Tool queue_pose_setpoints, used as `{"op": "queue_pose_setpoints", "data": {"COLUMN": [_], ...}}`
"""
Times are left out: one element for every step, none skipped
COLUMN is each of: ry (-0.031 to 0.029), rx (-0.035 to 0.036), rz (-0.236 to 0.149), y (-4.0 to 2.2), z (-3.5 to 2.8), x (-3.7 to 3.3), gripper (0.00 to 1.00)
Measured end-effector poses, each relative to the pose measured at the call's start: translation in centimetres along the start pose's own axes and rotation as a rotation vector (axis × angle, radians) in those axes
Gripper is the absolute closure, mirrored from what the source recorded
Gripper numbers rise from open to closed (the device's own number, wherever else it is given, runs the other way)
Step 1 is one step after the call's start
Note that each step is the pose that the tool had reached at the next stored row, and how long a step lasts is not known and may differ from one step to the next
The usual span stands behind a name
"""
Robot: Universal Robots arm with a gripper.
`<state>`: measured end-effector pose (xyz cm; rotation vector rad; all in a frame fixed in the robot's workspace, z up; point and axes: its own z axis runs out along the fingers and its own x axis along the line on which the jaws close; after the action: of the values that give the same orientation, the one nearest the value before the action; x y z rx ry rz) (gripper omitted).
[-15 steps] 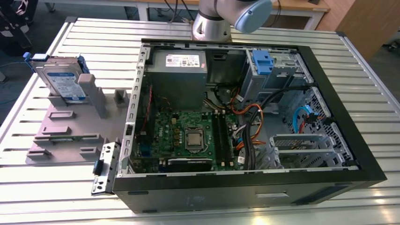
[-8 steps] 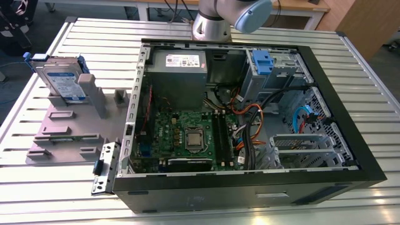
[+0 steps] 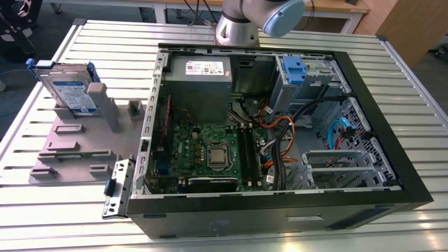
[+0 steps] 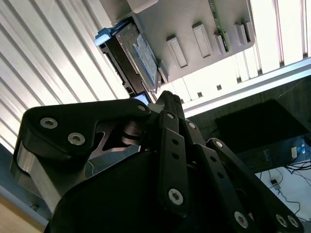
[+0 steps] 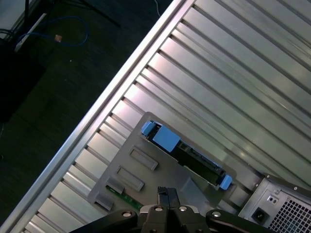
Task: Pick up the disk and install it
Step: 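Pick up the disk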
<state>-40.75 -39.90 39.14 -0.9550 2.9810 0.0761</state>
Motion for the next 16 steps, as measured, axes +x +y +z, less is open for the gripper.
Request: {"op": "queue_pose_setpoints", "data": {"ry": [0.0001, 0.0, 0.0, 0.0001, 0.0001, 0.0002, 0.0001, 0.0002, 0.0002, 0.0003, 0.0003, 0.0003, 0.0004, 0.0004, 0.0004, 0.0004], "rx": [0.0, 0.0, -0.0001, -0.0001, -0.0001, -0.0001, -0.0001, -0.0001, -0.0001, -0.0002, -0.0002, -0.0002, -0.0002, -0.0002, -0.0002, -0.0003], "rz": [-0.001, -0.001, -0.002, -0.002, -0.003, -0.003, -0.004, -0.004, -0.005, -0.005, -0.006, -0.007, -0.007, -0.008, -0.008, -0.009], "y": [0.0, 0.0, 0.0, 0.0, 0.0, 0.0, 0.0, 0.0, 0.0, 0.0, 0.0, 0.0, 0.0, 0.0, 0.0, 0.0], "z": [0.0, 0.0, 0.0, 0.0, 0.0, 0.0, 0.0, 0.0, 0.0, 0.0, 0.0, 0.0, 0.0, 0.0, 0.0, 0.0], "x": [0.0, 0.0, 0.0, 0.0, 0.0, 0.0, 0.0, 0.0, 0.0, 0.0, 0.0, 0.0, 0.0, 0.0, 0.0, 0.0], "gripper": [0.89, 0.89, 0.89, 0.89, 0.89, 0.89, 0.89, 0.89, 0.89, 0.89, 0.89, 0.89, 0.89, 0.89, 0.89, 0.89]}}
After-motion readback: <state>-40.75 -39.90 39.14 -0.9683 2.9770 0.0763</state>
